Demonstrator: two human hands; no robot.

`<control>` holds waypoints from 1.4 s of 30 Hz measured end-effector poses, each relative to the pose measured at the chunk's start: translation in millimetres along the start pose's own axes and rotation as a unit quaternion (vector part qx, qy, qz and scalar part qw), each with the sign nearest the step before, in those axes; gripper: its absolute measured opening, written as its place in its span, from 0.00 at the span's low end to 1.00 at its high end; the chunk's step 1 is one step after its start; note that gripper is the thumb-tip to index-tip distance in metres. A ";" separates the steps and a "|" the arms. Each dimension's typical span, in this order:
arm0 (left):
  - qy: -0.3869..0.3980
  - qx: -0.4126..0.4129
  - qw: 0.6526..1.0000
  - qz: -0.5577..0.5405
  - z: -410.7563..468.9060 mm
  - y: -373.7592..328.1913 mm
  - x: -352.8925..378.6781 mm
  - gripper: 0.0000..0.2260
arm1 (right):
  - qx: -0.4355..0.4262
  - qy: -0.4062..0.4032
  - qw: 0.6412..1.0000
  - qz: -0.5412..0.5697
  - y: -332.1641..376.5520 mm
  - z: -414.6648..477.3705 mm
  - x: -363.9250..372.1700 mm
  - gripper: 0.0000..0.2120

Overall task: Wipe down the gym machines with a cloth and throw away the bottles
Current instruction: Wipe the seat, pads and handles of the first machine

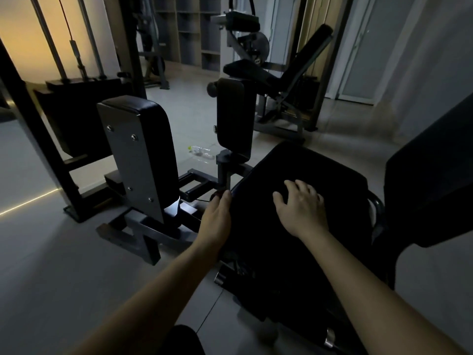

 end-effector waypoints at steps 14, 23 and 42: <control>-0.093 0.028 0.990 0.106 26.2 -10.8 2.9 0.14 | -0.015 -0.029 0.999 0.018 -0.9 3.0 2.2 0.25; -0.148 0.074 0.974 0.153 29.3 -16.3 17.5 0.09 | -0.025 -0.023 0.999 0.011 -1.4 2.9 5.7 0.26; 0.107 -0.082 0.967 0.215 107.9 -19.0 30.6 0.14 | 0.221 0.036 0.974 0.019 -66.8 137.3 15.3 0.27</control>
Point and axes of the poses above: each hand's wrist, its own z-axis towards the middle knuckle, its own x-axis out of the palm, y = z × x, the point moved 7 cm from there along z, towards the middle knuckle, and after that the axes turned 6 degrees about -z, right-handed, at the moved point
